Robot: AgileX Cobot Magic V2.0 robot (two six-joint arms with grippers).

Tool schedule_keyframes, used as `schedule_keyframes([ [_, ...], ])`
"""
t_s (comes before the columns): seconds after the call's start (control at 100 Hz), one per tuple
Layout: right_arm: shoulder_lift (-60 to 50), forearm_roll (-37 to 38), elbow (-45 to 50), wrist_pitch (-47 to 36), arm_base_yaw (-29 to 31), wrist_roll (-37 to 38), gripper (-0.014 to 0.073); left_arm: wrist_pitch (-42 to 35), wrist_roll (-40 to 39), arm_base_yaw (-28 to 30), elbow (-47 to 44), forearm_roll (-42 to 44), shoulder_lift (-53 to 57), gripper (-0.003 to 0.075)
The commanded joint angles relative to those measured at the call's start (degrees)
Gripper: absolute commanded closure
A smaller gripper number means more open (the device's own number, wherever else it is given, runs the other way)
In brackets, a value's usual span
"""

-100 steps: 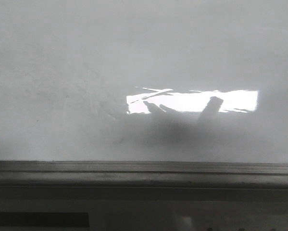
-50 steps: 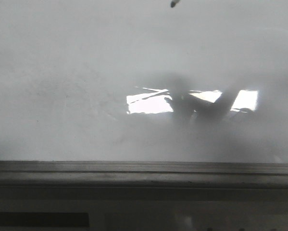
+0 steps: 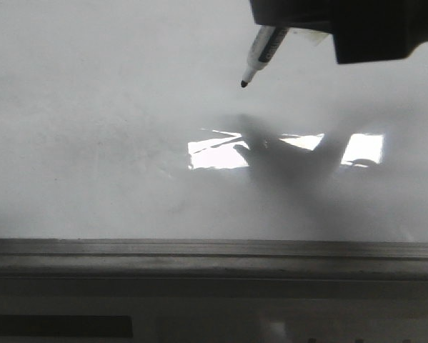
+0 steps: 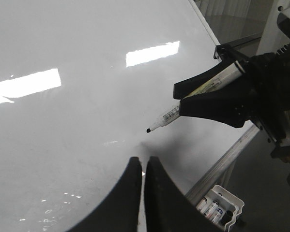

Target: Write number 6 on whiteboard

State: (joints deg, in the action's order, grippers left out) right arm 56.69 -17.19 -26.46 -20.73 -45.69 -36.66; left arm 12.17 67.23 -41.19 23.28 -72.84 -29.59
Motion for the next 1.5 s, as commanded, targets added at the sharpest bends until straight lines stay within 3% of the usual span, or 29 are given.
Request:
schedule_keyframes([
  [0.0, 0.18, 0.16, -1.38, -5.81, 0.37, -0.55, 0.0638, -0.88, -0.35, 0.10, 1.64, -0.88, -0.30, 0.0741],
  [0.28, 1.66, -0.30, -1.38, -8.74, 1.04, -1.38, 0.0638, -0.88, -0.35, 0.10, 1.64, -0.88, -0.30, 0.0741],
  [0.48, 1.66, -0.30, -1.38, -8.74, 3.87, -1.38, 0.0638, -0.66, -0.35, 0.10, 1.64, -0.88, -0.30, 0.0741],
  [0.8, 1.66, -1.86, -1.38, -4.34, 4.48, -1.38, 0.0638, -0.66, -0.35, 0.10, 1.64, -0.88, -0.30, 0.0741],
  [1.05, 1.74, -2.42, -1.38, -6.10, 4.48, -1.38, 0.0638, -0.60, -0.35, 0.10, 1.64, -0.88, -0.30, 0.0741],
  [1.28, 3.99, -5.30, -1.38, -3.81, 4.48, -1.38, 0.0638, -0.11, -0.35, 0.10, 1.64, -0.88, -0.30, 0.0741],
  [1.49, 5.05, -5.30, -1.38, 3.63, 3.03, -1.38, 0.0638, 2.78, -0.35, 0.10, 1.64, -0.88, -0.30, 0.0741],
])
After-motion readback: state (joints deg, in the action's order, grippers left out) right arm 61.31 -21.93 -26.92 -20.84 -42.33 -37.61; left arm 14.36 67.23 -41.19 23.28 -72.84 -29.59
